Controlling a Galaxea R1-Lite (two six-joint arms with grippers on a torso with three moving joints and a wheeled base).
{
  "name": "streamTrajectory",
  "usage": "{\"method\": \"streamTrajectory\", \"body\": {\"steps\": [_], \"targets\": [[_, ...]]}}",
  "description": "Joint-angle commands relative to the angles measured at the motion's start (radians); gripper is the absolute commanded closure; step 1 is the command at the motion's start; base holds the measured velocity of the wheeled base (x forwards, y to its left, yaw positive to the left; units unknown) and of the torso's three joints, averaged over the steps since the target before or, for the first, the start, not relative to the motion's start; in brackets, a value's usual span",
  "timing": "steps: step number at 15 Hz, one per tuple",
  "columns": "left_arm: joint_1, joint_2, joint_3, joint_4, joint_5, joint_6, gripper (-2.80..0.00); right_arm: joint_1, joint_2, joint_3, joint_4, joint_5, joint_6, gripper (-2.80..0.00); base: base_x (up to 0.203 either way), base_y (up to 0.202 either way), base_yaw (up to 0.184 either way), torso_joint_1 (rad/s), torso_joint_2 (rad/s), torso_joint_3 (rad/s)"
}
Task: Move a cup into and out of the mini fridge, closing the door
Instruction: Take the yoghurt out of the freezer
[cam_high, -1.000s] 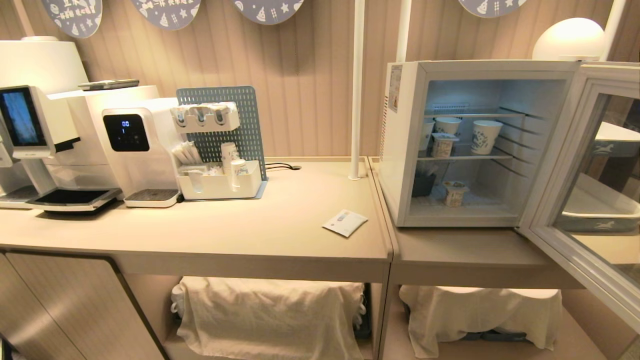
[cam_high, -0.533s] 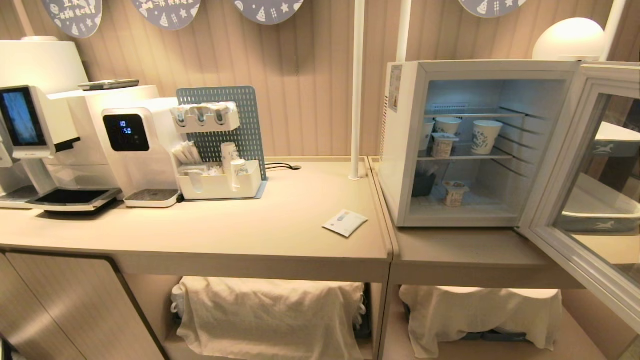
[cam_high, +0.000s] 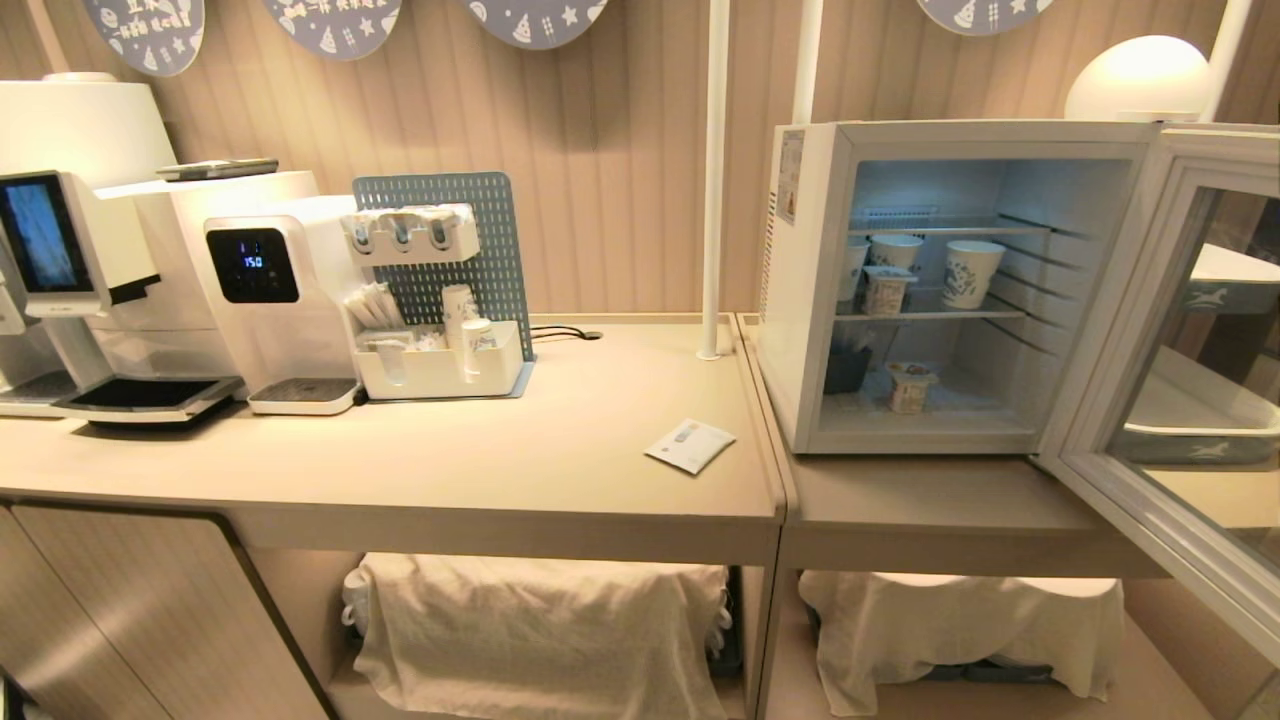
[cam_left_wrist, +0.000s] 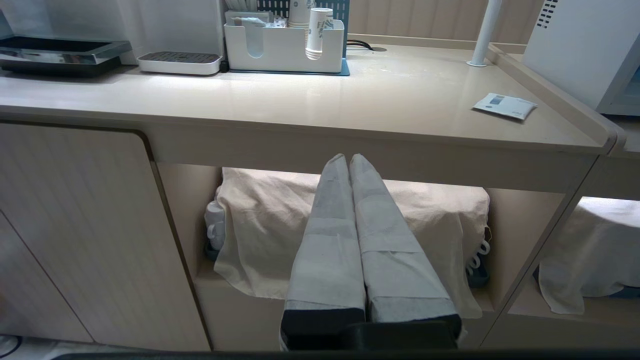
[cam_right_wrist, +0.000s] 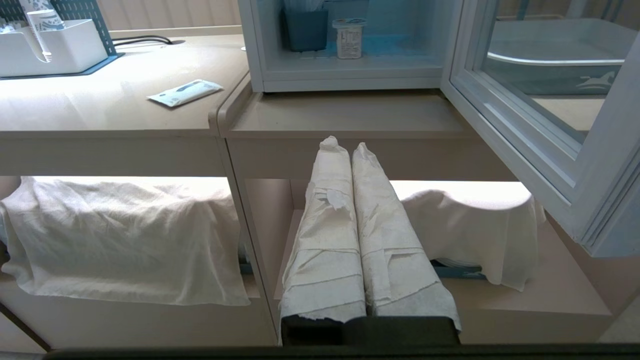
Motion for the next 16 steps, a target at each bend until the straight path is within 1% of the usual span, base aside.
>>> {"method": "streamTrajectory", "body": {"steps": [1,16], "targets": [[0.000,0.002,0.000,-0.001,0.000,-0.001,0.00,0.000,-0.002,0.000,0.000,0.000,0.000,0.00,0.000,0.000,0.000,0.000,0.00,0.000],[0.000,0.002,-0.002,0.004,-0.001,0.006,0.00,0.000,-0.002,0.000,0.000,0.000,0.000,0.00,0.000,0.000,0.000,0.000,0.00,0.000]]}}
